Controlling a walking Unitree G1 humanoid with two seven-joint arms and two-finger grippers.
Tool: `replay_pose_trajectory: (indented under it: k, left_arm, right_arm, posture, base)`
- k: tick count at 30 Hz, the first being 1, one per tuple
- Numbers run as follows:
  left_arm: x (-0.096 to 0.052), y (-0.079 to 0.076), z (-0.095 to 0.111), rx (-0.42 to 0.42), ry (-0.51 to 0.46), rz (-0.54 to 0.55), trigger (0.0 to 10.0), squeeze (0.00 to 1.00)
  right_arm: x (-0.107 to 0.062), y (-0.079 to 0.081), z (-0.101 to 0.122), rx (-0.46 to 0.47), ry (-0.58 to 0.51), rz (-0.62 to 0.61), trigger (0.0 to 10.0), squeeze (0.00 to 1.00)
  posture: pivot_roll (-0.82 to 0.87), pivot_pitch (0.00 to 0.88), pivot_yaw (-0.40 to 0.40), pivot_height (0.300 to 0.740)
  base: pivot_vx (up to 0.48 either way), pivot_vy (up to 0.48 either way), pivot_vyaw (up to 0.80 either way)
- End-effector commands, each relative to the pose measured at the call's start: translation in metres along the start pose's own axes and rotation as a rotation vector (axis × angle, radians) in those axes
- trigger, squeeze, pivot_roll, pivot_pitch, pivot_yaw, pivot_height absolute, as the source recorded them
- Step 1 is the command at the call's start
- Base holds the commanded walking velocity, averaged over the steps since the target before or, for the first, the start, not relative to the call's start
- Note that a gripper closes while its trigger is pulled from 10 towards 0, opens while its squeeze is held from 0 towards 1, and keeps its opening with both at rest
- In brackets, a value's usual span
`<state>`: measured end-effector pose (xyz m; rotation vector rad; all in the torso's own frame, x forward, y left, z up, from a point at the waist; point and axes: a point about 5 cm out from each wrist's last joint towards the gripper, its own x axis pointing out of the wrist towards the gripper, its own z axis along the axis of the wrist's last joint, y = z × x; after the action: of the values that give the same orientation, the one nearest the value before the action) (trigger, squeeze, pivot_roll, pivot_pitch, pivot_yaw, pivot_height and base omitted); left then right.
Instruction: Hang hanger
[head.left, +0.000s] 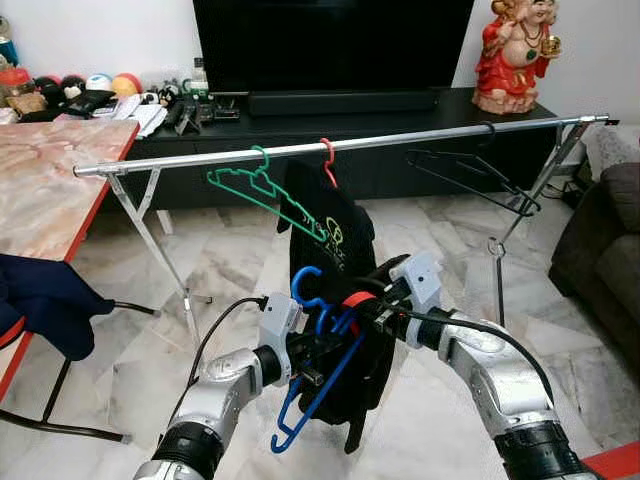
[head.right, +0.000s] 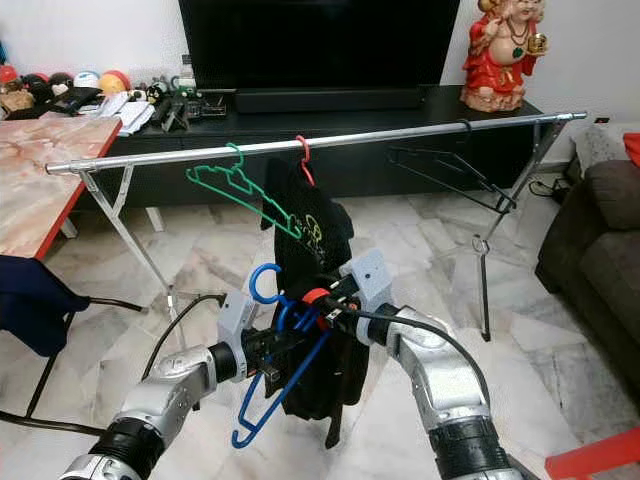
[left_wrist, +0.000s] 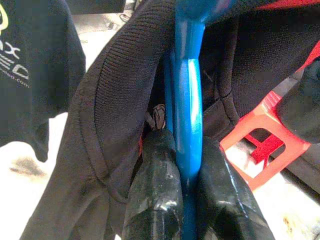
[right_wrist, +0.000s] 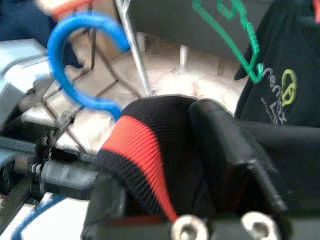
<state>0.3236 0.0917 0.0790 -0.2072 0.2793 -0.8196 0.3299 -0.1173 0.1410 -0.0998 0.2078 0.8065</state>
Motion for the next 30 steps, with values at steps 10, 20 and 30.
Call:
replay_pose_trajectory:
  k: [10, 20, 30]
  left_arm:
    - [0.006, -0.002, 0.012, 0.000, -0.053, -0.001, 10.0, 0.00]
    - [0.007, 0.002, 0.018, -0.005, -0.112, 0.071, 10.0, 0.00]
    - [0.009, 0.004, 0.038, -0.043, -0.247, 0.105, 10.0, 0.00]
  right_arm:
    - [-0.005, -0.021, 0.010, -0.192, 0.077, -0.251, 10.0, 0.40]
    - [-0.016, -0.010, 0.021, -0.232, 0.095, -0.224, 10.0, 0.00]
    - [-0.022, 0.002, 0.016, -0.280, 0.139, -0.137, 10.0, 0.00]
  posture:
    - [-0.08, 0.059, -0.041, 0.740]
    - [-0.08, 0.070, -0.054, 0.740]
    - [-0.09, 0.069, -0.061, 0.740]
  base:
    - [0.000, 0.000, 0.00]
    - [0.000, 0.000, 0.00]
    - [0.000, 0.000, 0.00]
